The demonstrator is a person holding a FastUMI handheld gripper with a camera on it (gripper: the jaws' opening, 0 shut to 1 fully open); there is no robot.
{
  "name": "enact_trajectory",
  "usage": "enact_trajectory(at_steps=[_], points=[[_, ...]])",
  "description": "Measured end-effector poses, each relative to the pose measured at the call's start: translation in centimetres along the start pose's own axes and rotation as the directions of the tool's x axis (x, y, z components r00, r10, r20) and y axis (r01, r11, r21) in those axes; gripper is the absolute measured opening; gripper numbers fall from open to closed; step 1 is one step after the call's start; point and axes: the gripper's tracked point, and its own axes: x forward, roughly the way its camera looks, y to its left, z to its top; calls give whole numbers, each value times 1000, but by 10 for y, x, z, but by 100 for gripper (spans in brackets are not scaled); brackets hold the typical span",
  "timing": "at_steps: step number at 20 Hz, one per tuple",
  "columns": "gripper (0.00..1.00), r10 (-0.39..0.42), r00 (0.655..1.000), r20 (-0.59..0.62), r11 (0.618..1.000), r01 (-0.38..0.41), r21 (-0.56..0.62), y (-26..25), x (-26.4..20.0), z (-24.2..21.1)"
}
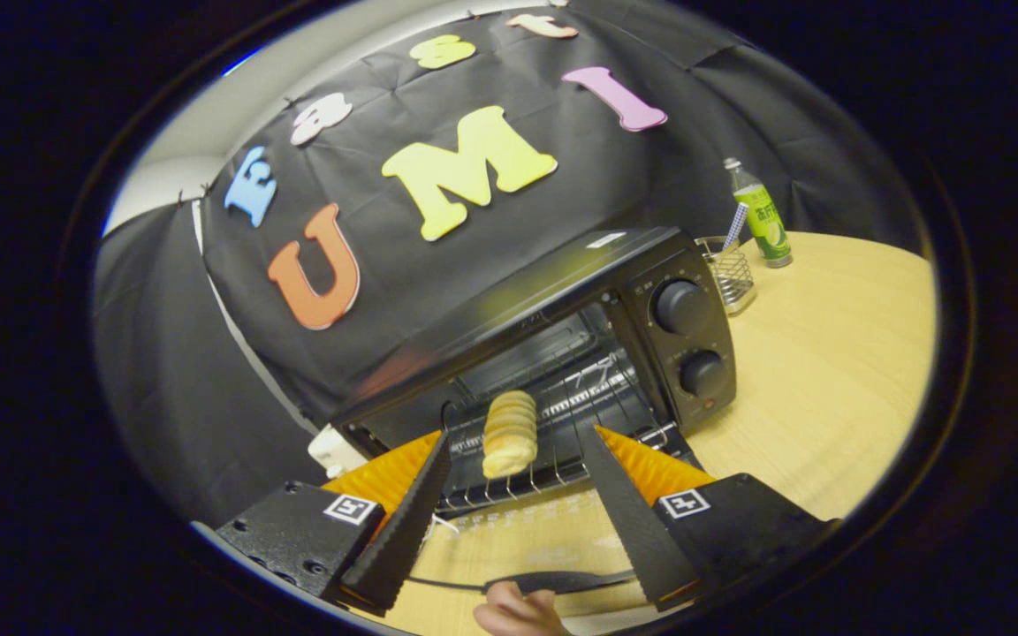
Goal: Open the toaster oven, put the food inside, and close the toaster oven door.
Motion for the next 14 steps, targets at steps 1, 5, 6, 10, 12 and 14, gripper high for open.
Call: enact_trajectory(at_steps=[1,5,6,10,12,14], points=[[100,6,1000,6,1000,-6,-8,1,-7,-4],[100,-180,980,-89,979,169,-117,-30,-27,-44],[100,-220,967,-126,966,198,-166,-37,-28,-58],[100,-238,963,-126,939,195,-282,-33,-41,-71],[100,-220,962,-163,940,164,-300,-21,-48,-83],[100,-233,956,-180,925,161,-343,-17,-52,-93]])
